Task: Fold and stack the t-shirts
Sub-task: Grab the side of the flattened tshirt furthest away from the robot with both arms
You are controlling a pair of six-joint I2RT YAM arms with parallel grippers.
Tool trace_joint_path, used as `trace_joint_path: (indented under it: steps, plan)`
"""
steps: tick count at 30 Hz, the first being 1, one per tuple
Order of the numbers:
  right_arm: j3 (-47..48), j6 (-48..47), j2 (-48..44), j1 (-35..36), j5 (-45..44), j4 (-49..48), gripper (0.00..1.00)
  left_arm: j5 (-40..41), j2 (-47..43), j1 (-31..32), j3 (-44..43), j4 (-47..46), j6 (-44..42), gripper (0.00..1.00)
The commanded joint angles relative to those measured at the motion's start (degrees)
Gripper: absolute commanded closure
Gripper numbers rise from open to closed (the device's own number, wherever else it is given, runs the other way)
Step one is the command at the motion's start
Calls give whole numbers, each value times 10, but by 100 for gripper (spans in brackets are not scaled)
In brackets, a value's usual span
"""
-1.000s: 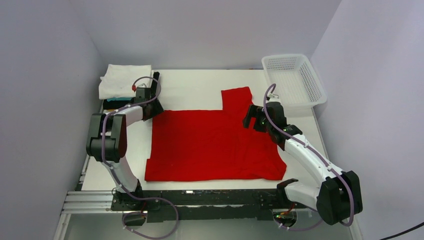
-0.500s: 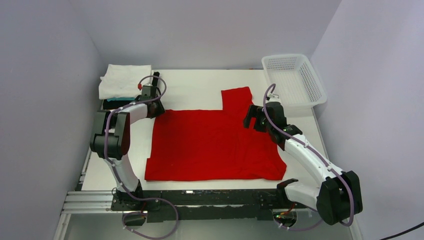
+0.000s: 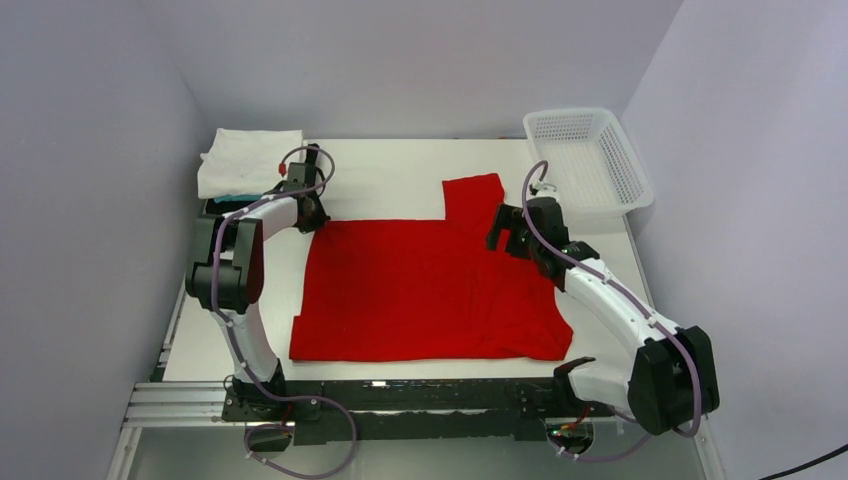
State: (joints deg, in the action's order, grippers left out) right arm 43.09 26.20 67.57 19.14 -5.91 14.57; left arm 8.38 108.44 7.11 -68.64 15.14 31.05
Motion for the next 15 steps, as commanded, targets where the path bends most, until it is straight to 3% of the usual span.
trace_joint_path:
  steps: [1, 7, 15]
  plan:
    - [85, 28, 41, 1, -35, -24, 0, 7, 5, 2, -27, 27, -6, 100]
    - [241, 13, 201, 1, -57, -1, 0, 6, 11, 3, -48, 54, -22, 100]
    - [515, -79, 462, 1, -105, 42, 2, 0, 11, 3, -50, 62, -25, 100]
